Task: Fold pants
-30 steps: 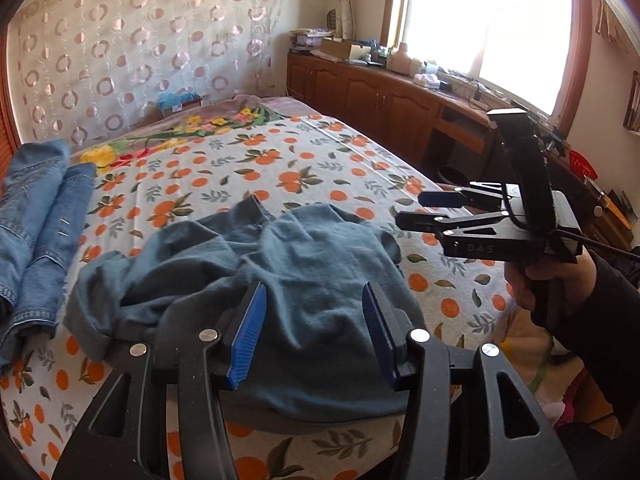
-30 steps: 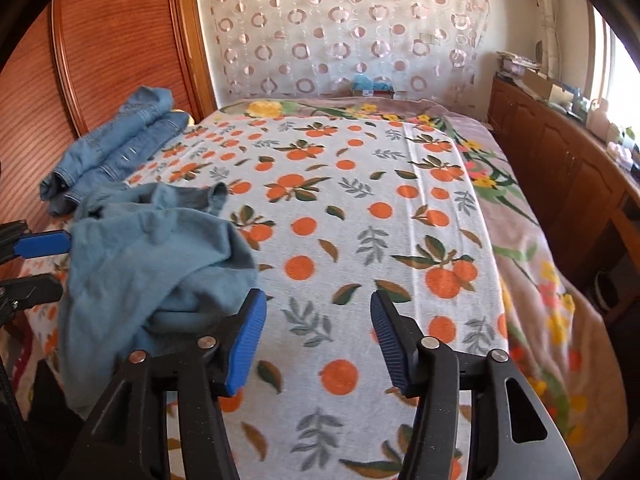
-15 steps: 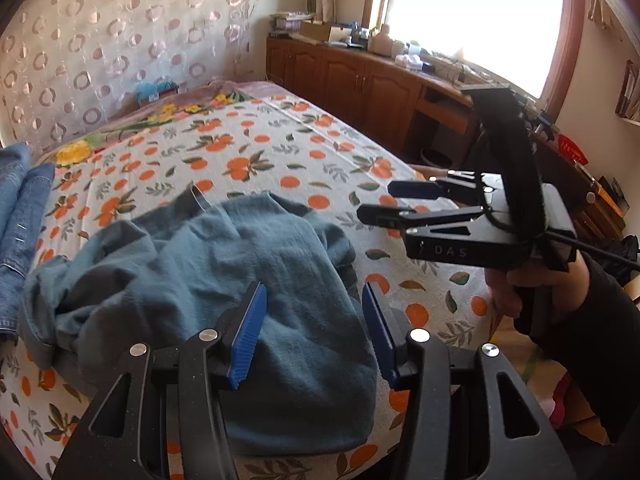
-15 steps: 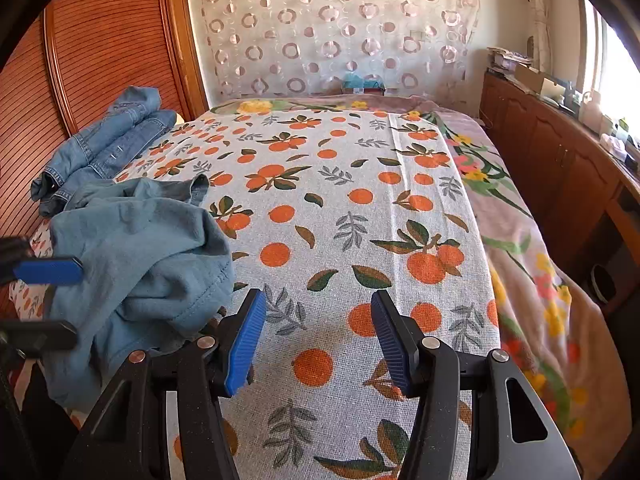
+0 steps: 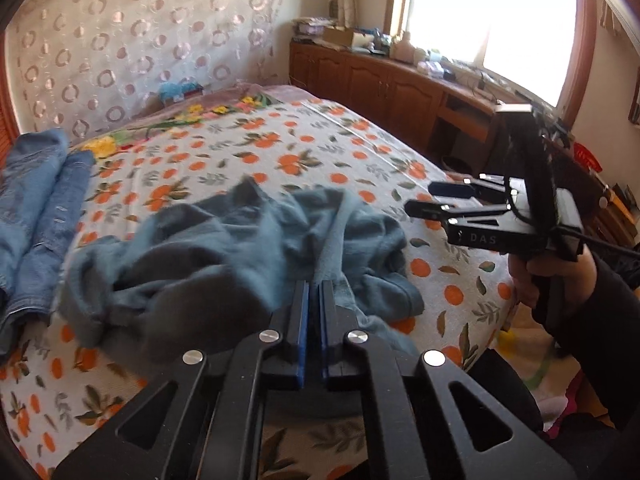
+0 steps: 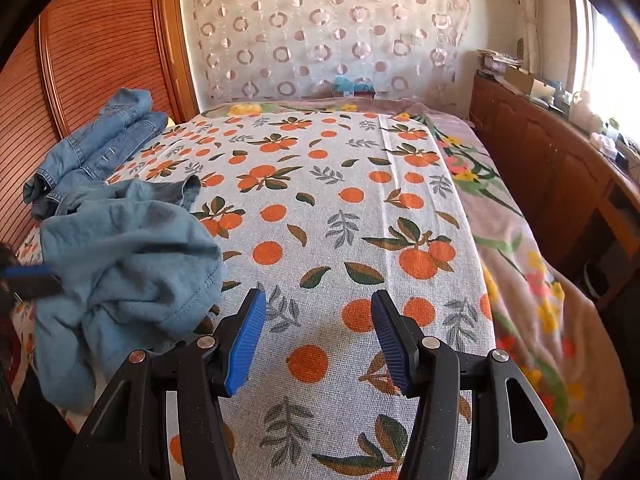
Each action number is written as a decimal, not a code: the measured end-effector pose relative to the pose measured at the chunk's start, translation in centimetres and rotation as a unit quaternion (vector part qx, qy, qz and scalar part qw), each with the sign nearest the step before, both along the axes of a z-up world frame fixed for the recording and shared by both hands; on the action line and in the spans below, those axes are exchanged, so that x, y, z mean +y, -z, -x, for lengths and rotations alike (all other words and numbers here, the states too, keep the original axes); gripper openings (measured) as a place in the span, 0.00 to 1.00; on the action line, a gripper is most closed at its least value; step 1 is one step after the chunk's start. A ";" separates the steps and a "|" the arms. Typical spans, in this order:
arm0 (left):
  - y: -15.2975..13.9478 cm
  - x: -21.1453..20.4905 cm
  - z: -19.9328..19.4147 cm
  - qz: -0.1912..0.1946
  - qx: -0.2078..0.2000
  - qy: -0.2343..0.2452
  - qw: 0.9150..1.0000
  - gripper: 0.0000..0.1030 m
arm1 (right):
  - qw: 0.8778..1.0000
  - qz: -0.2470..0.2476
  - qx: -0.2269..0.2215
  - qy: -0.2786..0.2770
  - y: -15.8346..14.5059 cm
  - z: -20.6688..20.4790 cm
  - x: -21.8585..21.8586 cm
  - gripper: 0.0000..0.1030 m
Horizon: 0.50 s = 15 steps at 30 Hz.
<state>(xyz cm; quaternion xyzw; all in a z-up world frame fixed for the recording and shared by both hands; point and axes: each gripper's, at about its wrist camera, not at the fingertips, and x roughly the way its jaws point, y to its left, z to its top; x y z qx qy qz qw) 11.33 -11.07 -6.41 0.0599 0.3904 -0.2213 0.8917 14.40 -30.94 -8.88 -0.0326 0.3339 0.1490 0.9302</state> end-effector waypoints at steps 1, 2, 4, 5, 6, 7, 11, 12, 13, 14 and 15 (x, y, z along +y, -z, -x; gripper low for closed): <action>-0.5 0.8 0.3 0.002 -0.007 -0.006 1.000 0.06 | 1.000 0.000 0.000 0.000 0.0 0.0 0.0 0.55; -1.0 1.7 0.5 0.004 -0.015 -0.014 1.000 0.05 | 1.000 0.001 -0.001 -0.001 -0.1 0.1 -0.1 0.55; -2.2 3.9 1.0 0.011 -0.031 -0.034 0.999 0.04 | 1.000 0.001 0.000 0.000 -0.1 0.1 -0.1 0.55; -2.6 4.9 1.1 0.014 -0.037 -0.043 0.998 0.04 | 1.000 0.001 0.000 0.001 -0.2 0.1 -0.1 0.55; -3.1 6.2 1.4 0.014 -0.046 -0.057 0.997 0.04 | 1.000 0.003 0.001 0.002 -0.2 0.1 -0.1 0.55; -3.4 7.0 1.4 0.016 -0.051 -0.065 0.996 0.04 | 1.000 0.003 0.002 0.002 -0.3 0.0 -0.2 0.55; -3.9 9.7 1.6 0.020 -0.057 -0.094 0.994 0.04 | 1.000 0.003 0.007 0.002 -0.4 -0.2 -0.2 0.55; -3.9 9.8 1.6 0.023 -0.056 -0.094 0.994 0.09 | 1.000 0.003 0.007 0.002 -0.4 -0.2 -0.2 0.55; -3.8 9.8 1.5 0.028 -0.053 -0.092 0.994 0.15 | 1.000 0.004 0.007 0.003 -0.4 -0.1 -0.2 0.55; -3.6 9.6 1.4 0.031 -0.050 -0.092 0.994 0.17 | 1.000 0.005 0.006 0.003 -0.4 -0.2 -0.2 0.55; -3.4 9.4 1.3 0.032 -0.047 -0.089 0.994 0.20 | 1.000 0.007 0.006 0.003 -0.4 -0.1 -0.2 0.55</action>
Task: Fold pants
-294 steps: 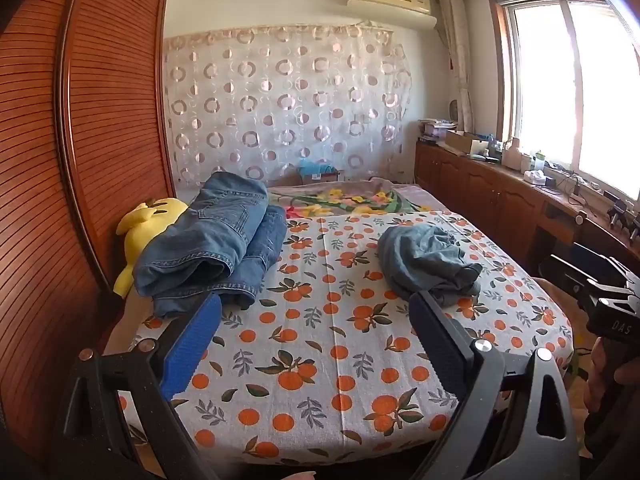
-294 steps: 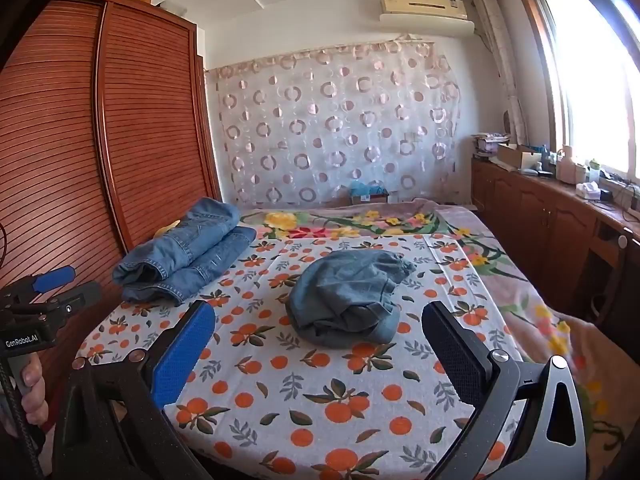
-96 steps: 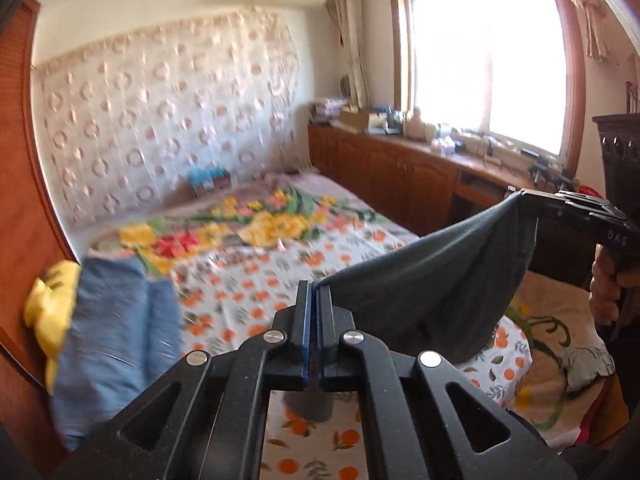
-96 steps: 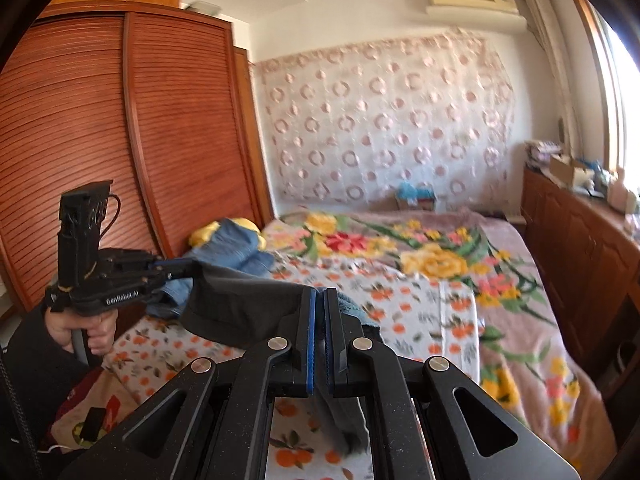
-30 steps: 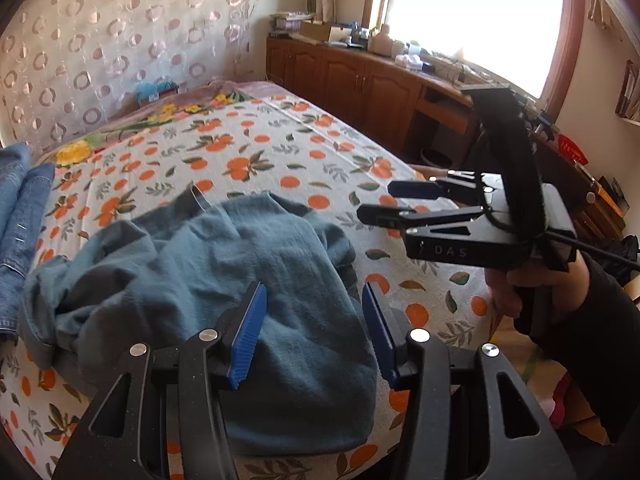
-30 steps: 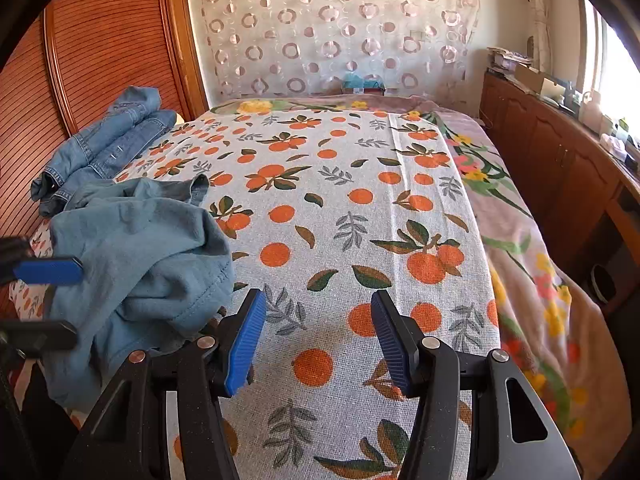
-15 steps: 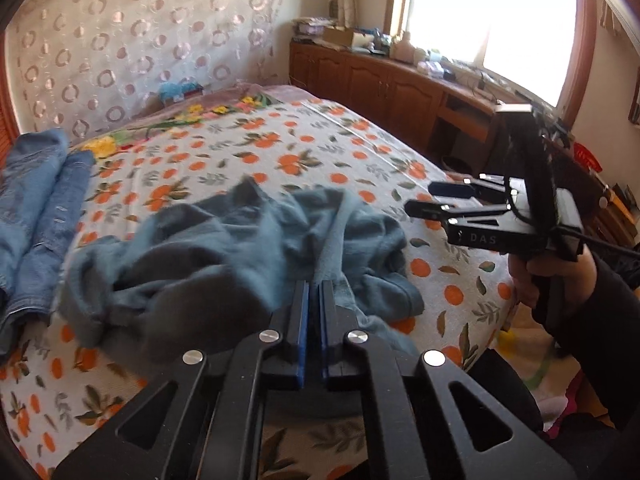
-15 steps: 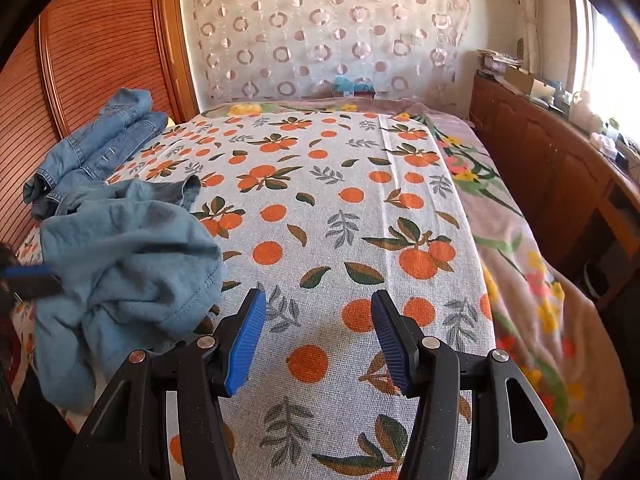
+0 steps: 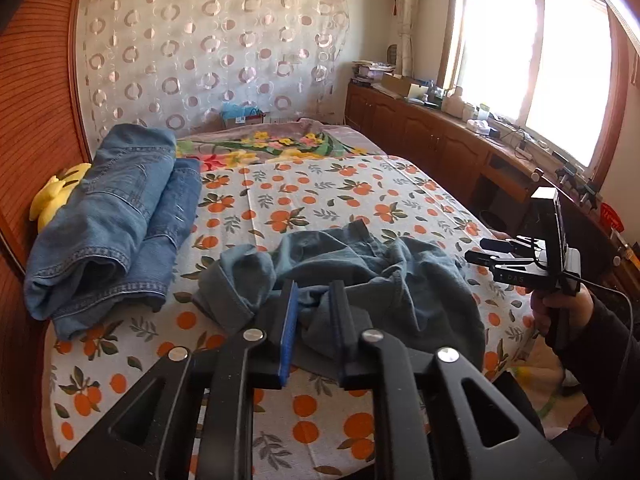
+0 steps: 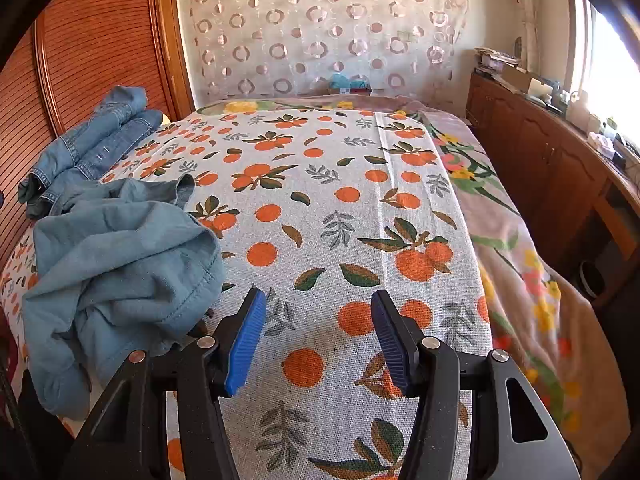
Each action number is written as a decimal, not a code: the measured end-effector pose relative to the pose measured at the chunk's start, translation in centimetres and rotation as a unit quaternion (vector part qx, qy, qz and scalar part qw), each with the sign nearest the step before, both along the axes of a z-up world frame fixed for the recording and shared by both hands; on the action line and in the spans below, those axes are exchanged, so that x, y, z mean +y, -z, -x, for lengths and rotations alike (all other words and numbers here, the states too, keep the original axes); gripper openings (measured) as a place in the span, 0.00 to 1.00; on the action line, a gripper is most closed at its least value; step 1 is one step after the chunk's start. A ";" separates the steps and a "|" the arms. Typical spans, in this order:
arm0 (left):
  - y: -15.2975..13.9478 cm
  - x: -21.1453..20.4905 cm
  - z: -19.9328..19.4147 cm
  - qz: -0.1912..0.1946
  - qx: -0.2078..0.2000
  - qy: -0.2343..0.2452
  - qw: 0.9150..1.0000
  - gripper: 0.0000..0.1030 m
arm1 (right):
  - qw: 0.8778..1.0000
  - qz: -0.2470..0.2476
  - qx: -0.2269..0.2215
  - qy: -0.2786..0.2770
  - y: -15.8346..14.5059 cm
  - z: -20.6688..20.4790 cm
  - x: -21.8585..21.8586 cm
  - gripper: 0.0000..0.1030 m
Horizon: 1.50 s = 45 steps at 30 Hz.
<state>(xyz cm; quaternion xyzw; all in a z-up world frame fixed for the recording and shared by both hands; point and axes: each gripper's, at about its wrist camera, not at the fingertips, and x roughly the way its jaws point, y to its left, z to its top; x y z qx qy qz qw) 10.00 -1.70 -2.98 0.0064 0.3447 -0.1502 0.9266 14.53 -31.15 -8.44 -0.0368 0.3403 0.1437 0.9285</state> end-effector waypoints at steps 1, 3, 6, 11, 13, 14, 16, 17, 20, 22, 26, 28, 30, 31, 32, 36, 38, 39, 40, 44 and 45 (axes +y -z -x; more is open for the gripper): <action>0.2 -0.4 -0.1 0.001 0.002 0.005 1.000 0.25 | 1.000 0.002 0.000 0.000 0.0 0.0 0.1 0.55; 0.3 -1.3 -0.2 0.000 0.006 0.015 1.000 0.37 | 1.000 0.002 0.000 -0.001 0.0 0.0 0.1 0.55; 0.7 -3.0 -0.5 0.001 0.010 0.034 0.999 0.50 | 1.000 0.000 0.002 -0.001 0.0 0.0 0.0 0.55; 1.4 -6.8 -0.9 0.000 0.025 0.067 0.997 0.50 | 1.000 -0.003 0.002 -0.001 -0.1 0.0 -0.1 0.55; 1.7 -8.5 -1.1 -0.003 0.029 0.087 0.996 0.50 | 1.000 -0.003 0.001 -0.002 -0.1 0.0 -0.1 0.55; 1.9 -9.5 -1.2 -0.004 0.032 0.098 0.995 0.50 | 1.000 -0.002 0.000 -0.002 -0.1 0.1 -0.1 0.55; 2.4 -11.0 -1.4 -0.006 0.040 0.114 0.993 0.50 | 1.000 -0.003 -0.002 -0.001 -0.1 0.2 -0.1 0.55; 2.7 -11.8 -1.6 -0.007 0.045 0.123 0.991 0.50 | 1.000 -0.003 -0.003 -0.001 -0.1 0.2 -0.1 0.55; 3.8 -13.5 -2.1 -0.021 0.058 0.137 0.989 0.49 | 1.000 -0.004 -0.005 -0.001 -0.1 0.3 -0.2 0.55; 4.7 -14.0 -2.5 -0.037 0.065 0.133 0.988 0.26 | 1.000 -0.006 -0.006 0.000 -0.1 0.4 -0.3 0.55; 4.6 -12.9 -2.1 -0.034 0.063 0.132 0.989 0.06 | 1.000 -0.007 -0.006 0.000 -0.1 0.5 -0.3 0.55; 3.7 -11.5 -1.4 -0.032 0.047 0.123 0.991 0.04 | 1.000 -0.008 -0.007 0.000 -0.2 0.5 -0.4 0.55; 2.6 -9.8 -0.8 -0.020 0.035 0.113 0.993 0.04 | 1.000 -0.007 -0.006 -0.001 -0.2 0.4 -0.3 0.55; 1.9 -8.7 -0.4 -0.014 0.027 0.107 0.994 0.04 | 1.000 -0.007 -0.005 0.000 -0.2 0.4 -0.3 0.55; 1.3 -7.8 -0.1 -0.012 0.021 0.101 0.995 0.04 | 1.000 -0.007 -0.004 0.000 -0.2 0.4 -0.3 0.55; -1.2 -3.1 1.0 0.001 -0.013 0.063 0.998 0.04 | 1.000 -0.005 -0.003 0.003 -0.2 0.3 -0.3 0.55; -2.3 -1.0 1.1 0.004 -0.029 0.042 0.999 0.04 | 1.000 -0.002 -0.004 0.004 -0.3 0.2 -0.2 0.55; -2.7 -0.2 1.1 0.004 -0.035 0.035 0.999 0.04 | 1.000 -0.001 -0.004 0.004 -0.3 0.2 -0.1 0.55; -3.3 1.0 1.1 0.007 -0.043 0.024 0.999 0.04 | 1.000 0.001 -0.004 0.005 -0.3 0.2 -0.1 0.55; -4.5 4.0 0.5 0.004 -0.059 -0.008 0.998 0.04 | 1.000 0.010 -0.005 0.004 -0.4 0.2 0.1 0.55; -4.6 4.8 0.3 0.000 -0.061 -0.017 0.998 0.04 | 1.000 0.012 -0.005 0.004 -0.4 0.3 0.2 0.55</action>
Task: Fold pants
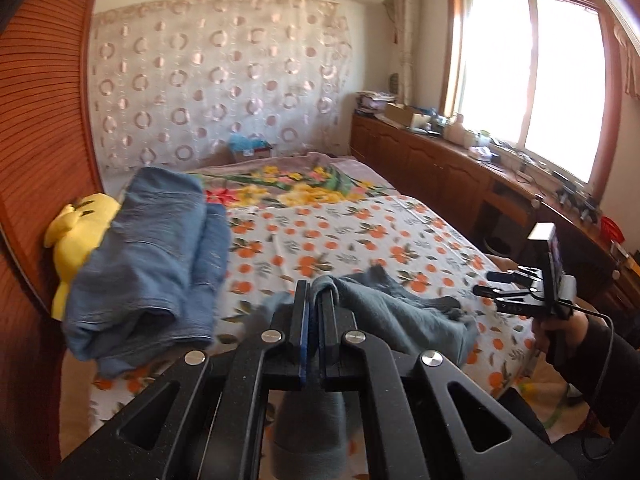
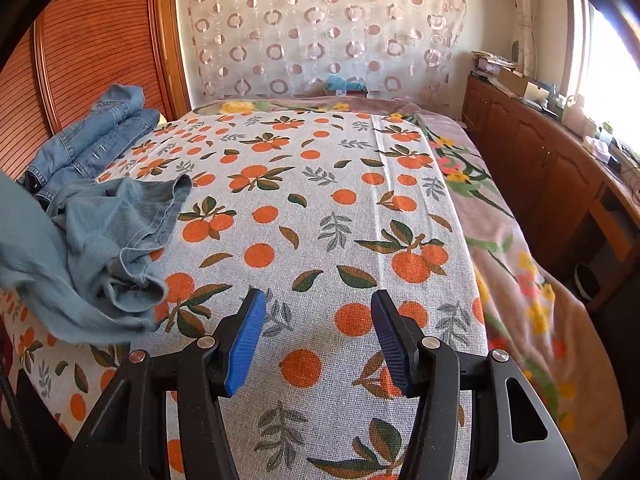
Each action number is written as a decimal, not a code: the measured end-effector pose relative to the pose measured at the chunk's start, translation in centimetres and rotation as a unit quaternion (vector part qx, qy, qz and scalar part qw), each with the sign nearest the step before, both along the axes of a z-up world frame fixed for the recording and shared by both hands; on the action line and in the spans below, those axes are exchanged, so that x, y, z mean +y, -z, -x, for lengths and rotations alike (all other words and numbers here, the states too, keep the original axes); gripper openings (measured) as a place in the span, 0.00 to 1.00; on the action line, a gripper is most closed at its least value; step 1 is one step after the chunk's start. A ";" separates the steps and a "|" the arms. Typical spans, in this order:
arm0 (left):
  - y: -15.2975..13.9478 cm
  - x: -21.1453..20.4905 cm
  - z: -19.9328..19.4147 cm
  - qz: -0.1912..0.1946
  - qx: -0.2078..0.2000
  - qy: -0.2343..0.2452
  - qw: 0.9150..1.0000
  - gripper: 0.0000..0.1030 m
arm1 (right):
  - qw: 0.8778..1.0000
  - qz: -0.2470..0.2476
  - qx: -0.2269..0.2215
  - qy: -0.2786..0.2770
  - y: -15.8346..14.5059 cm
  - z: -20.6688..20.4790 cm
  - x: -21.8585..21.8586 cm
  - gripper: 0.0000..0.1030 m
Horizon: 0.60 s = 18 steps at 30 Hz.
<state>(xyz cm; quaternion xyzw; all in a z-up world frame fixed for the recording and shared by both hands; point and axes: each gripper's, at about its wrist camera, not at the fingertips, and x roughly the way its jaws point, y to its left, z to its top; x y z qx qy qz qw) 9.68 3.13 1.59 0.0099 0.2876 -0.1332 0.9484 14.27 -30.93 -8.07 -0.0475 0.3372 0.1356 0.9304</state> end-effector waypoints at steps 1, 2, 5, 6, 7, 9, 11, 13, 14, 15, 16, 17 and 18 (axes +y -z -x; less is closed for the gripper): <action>0.1 0.6 -0.2 -0.004 0.000 -0.007 1.000 0.04 | 1.000 0.002 0.000 -0.001 0.0 0.0 0.1 0.55; 0.2 0.9 -0.2 -0.006 0.001 -0.011 1.000 0.04 | 1.000 0.004 0.000 -0.001 0.0 0.0 0.1 0.55; 1.2 2.1 -0.6 -0.008 0.013 -0.026 1.000 0.04 | 1.000 0.010 -0.002 -0.004 -0.2 0.2 0.4 0.55; 1.6 2.4 -0.7 -0.008 0.017 -0.028 0.999 0.04 | 1.000 0.009 -0.001 -0.007 -0.2 0.3 0.4 0.55; 2.1 2.6 -0.7 -0.006 0.022 -0.029 0.999 0.04 | 1.000 0.005 0.000 -0.011 -0.2 0.3 0.6 0.55; 3.0 2.8 -0.7 -0.004 0.030 -0.031 0.999 0.04 | 1.000 0.002 0.003 -0.018 -0.4 0.5 1.0 0.55; 3.5 3.0 -0.5 -0.001 0.034 -0.033 0.999 0.04 | 1.000 0.001 0.002 -0.027 -0.6 0.8 1.5 0.55; 4.0 3.0 -0.4 0.003 0.038 -0.034 0.999 0.04 | 0.999 -0.001 0.002 -0.038 -0.9 1.0 2.3 0.55; 4.1 3.0 -0.4 0.004 0.039 -0.035 0.999 0.04 | 0.999 -0.003 0.001 -0.043 -1.0 1.2 2.7 0.55; 4.1 3.0 -0.4 0.005 0.039 -0.035 0.999 0.04 | 0.999 -0.004 0.000 -0.048 -1.2 1.3 3.1 0.55; 4.1 3.0 -0.4 0.006 0.040 -0.034 0.999 0.04 | 0.998 -0.006 -0.002 -0.055 -1.5 1.6 3.5 0.55; 4.1 3.0 -0.4 0.006 0.040 -0.034 0.999 0.04 | 0.998 -0.009 -0.003 -0.061 -1.6 1.7 3.9 0.55; 4.1 2.9 -0.4 0.006 0.041 -0.033 0.999 0.06 | 0.998 -0.012 -0.003 -0.068 -1.9 2.0 4.3 0.55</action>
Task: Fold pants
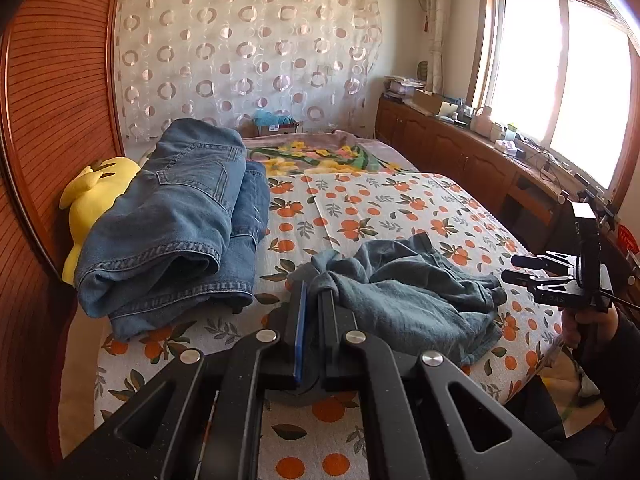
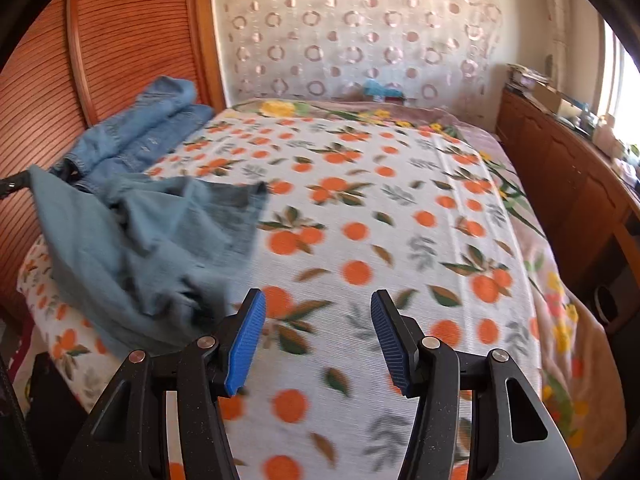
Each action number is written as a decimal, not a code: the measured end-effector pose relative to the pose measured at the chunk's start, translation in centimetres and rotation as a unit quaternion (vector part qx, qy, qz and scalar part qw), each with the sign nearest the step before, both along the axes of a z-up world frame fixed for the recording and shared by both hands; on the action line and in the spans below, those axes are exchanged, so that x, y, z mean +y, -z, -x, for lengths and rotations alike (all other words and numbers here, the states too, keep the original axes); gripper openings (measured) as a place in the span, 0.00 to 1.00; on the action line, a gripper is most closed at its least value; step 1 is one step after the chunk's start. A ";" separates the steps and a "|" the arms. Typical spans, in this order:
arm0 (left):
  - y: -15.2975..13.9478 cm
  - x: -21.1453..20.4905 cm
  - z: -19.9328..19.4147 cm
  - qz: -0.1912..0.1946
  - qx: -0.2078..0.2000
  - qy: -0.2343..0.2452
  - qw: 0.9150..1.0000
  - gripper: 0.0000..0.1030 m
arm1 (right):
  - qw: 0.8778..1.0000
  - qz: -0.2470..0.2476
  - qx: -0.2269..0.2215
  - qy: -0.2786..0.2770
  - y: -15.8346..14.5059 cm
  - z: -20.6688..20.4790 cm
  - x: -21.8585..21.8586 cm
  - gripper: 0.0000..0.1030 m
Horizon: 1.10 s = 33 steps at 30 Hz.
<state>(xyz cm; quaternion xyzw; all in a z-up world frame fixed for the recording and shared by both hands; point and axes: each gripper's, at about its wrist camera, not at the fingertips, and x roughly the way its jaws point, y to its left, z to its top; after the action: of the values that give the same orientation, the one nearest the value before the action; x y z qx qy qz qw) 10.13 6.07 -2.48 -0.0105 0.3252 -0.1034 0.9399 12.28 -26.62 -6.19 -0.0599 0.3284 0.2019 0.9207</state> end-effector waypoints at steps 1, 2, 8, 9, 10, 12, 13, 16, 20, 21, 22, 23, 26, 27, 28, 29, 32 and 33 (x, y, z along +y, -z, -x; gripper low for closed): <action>0.0 0.0 0.0 -0.002 0.001 -0.002 1.000 0.11 | 1.000 -0.002 0.000 -0.005 -0.1 0.2 0.4 0.55; 0.0 0.0 0.0 -0.002 0.003 -0.004 1.000 0.12 | 1.000 -0.004 -0.001 -0.011 -0.3 0.4 0.8 0.55; -0.6 0.5 0.6 0.005 -0.001 -0.004 1.000 0.45 | 0.998 -0.021 -0.005 -0.053 -1.6 2.2 3.6 0.55; -0.8 0.6 0.8 0.009 -0.004 -0.002 1.000 0.49 | 0.998 -0.024 -0.006 -0.062 -1.7 2.4 4.2 0.55; -0.9 0.7 1.0 0.011 -0.005 -0.001 1.000 0.49 | 0.997 -0.027 -0.006 -0.073 -1.9 2.6 5.0 0.55; -1.2 0.9 1.2 0.012 -0.008 -0.004 1.000 0.49 | 0.995 -0.033 -0.006 -0.091 -2.0 2.9 6.3 0.55; -1.3 1.1 1.4 0.013 -0.010 -0.005 1.000 0.49 | 0.994 -0.036 -0.005 -0.102 -1.9 3.1 7.0 0.55; -1.3 1.4 1.7 0.020 -0.010 -0.003 1.000 0.49 | 0.990 -0.041 0.002 -0.134 -1.2 3.1 9.3 0.55; -1.0 1.8 1.7 0.022 -0.006 -0.002 1.000 0.49 | 0.987 -0.028 0.016 -0.160 0.5 2.2 11.7 0.55; -0.8 1.9 1.7 0.023 -0.005 -0.001 1.000 0.49 | 0.987 -0.021 0.019 -0.159 1.0 2.0 12.0 0.55; -0.8 1.9 1.7 0.023 -0.004 -0.001 1.000 0.49 | 0.987 -0.015 0.024 -0.159 1.5 1.5 12.3 0.55; -0.7 1.9 1.7 0.023 -0.003 -0.001 1.000 0.49 | 0.987 -0.013 0.027 -0.158 1.7 1.0 12.4 0.54; -0.7 1.9 1.9 0.024 -0.002 0.003 1.000 0.49 | 0.987 -0.014 0.027 -0.158 1.7 0.3 11.7 0.12; -0.7 2.0 2.0 0.026 -0.002 0.005 1.000 0.49 | 0.987 -0.018 0.023 -0.156 1.3 0.2 11.4 0.09; -0.7 2.0 2.2 0.029 -0.002 0.007 1.000 0.49 | 0.988 -0.026 0.017 -0.154 0.7 0.4 10.7 0.07; -0.8 2.0 2.3 0.032 -0.003 0.010 0.999 0.49 | 0.988 -0.033 0.005 -0.148 -0.1 0.3 9.9 0.06; -1.2 1.6 2.8 0.037 -0.007 0.019 0.999 0.49 | 0.992 -0.045 -0.020 -0.117 -2.3 -0.3 6.6 0.06; -1.3 1.4 2.8 0.036 -0.009 0.020 0.999 0.49 | 0.993 -0.046 -0.027 -0.106 -2.9 -0.7 5.4 0.06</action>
<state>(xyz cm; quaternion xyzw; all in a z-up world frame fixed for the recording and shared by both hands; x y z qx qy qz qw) 7.33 7.45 -1.20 -0.0369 0.3133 -0.1339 0.9394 12.96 -21.23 -3.25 -0.0571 0.2855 0.3113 0.9046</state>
